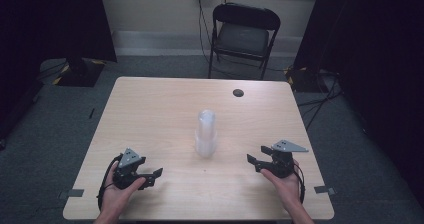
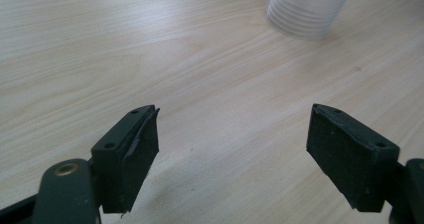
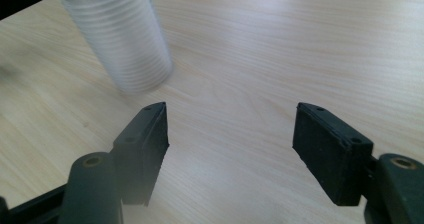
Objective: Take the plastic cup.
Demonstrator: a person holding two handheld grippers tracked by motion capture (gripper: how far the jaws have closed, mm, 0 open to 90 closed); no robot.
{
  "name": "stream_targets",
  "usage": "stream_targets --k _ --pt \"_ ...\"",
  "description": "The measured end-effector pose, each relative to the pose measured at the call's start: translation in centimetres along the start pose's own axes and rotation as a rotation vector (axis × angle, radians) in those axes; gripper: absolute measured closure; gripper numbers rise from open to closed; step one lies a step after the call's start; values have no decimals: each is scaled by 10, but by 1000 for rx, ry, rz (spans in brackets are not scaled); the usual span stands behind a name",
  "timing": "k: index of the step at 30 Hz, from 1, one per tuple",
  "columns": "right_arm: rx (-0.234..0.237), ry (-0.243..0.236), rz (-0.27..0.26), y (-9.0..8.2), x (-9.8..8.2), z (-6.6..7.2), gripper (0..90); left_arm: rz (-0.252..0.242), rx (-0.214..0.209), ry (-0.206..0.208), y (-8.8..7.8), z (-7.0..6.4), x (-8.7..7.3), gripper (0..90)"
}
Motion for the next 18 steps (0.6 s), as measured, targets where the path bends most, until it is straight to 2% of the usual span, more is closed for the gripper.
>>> stream_targets --k 9,18 --pt "41 -61 -35 -8 17 20 315 -15 -3 5 -6 -1 -2 204" --pt "60 -90 -43 -4 29 27 336 -9 -6 8 -3 -2 -1 204"
Point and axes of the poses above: each handheld gripper's, and its own axes: y roughly forward along the jaws, x roughly out of its top, z roughly to its left, the point moved 3 cm from there along y, roughly forward along the jaws, and after that the axes turned 6 degrees about z, right-handed, at the moved point
